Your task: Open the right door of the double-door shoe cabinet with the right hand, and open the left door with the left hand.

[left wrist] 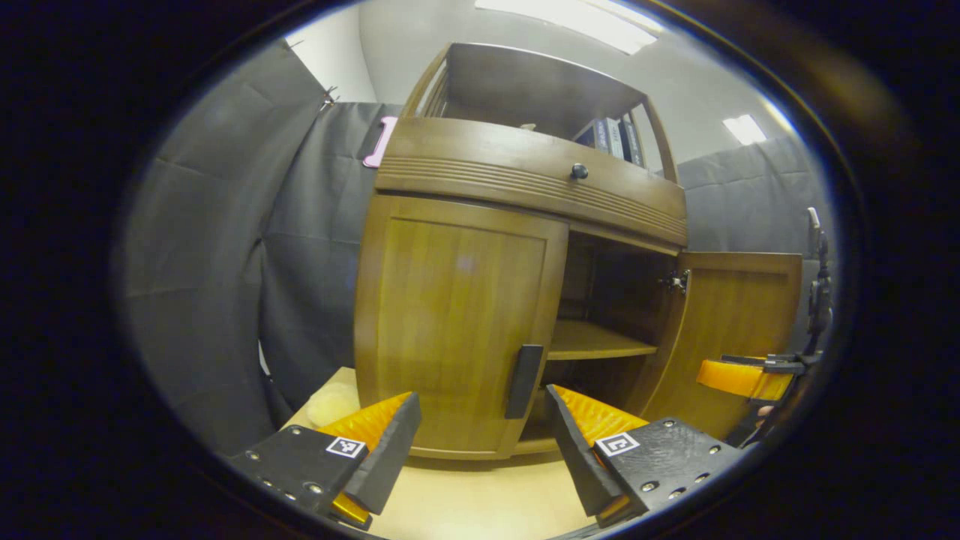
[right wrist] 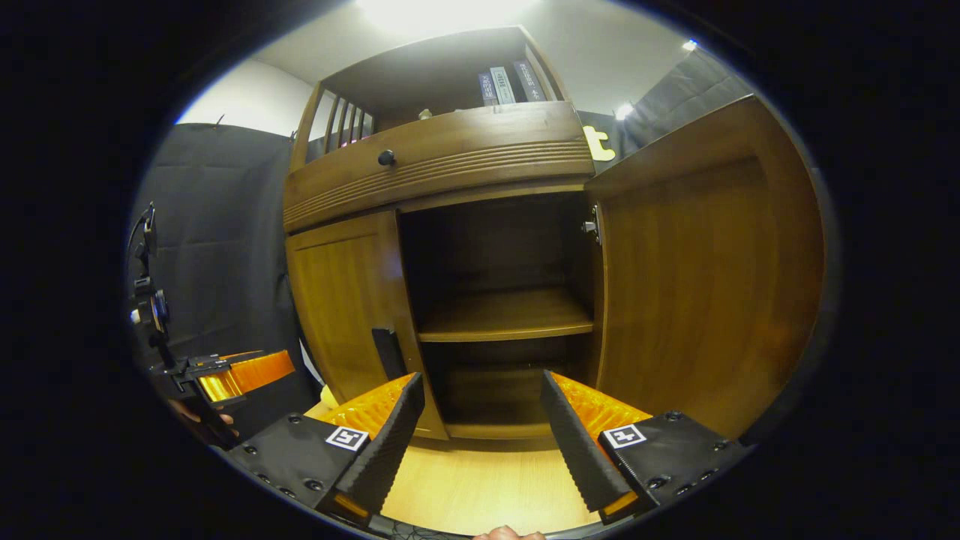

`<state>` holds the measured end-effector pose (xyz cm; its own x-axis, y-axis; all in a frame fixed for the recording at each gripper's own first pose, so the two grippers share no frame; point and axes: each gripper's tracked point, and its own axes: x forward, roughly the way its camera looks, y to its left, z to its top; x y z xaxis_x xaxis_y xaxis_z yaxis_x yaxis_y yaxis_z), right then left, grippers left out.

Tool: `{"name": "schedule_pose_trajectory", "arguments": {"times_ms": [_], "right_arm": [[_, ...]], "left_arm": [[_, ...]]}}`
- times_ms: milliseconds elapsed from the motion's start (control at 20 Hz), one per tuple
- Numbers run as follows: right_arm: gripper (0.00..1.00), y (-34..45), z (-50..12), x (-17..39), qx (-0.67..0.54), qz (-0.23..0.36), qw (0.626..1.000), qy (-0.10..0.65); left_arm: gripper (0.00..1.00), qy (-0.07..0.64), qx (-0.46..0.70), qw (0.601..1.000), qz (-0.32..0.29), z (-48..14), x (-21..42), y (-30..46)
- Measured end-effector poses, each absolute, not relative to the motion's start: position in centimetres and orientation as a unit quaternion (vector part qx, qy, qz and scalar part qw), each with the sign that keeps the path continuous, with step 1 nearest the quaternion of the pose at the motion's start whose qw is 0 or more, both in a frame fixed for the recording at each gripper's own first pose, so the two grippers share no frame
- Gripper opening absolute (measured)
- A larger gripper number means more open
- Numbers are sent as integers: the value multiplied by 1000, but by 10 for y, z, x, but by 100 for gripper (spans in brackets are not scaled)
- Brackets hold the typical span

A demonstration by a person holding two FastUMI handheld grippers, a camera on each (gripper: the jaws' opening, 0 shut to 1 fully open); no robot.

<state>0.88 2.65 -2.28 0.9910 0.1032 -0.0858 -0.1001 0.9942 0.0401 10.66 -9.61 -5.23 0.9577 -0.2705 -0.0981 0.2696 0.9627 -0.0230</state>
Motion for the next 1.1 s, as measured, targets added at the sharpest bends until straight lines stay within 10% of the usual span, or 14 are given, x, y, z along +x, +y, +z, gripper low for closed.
{"name": "schedule_pose_trajectory", "arguments": {"times_ms": [950, 1100], "right_arm": [[93, 8, -57, 72, 23, 69, 994, 84], [93, 15, -55, 76, 14, 85, 993, 81]], "left_arm": [[96, 81, 41, 985, -145, -109, 228, -185], [72, 82, 62, 987, -125, -117, 241, -185]]}}
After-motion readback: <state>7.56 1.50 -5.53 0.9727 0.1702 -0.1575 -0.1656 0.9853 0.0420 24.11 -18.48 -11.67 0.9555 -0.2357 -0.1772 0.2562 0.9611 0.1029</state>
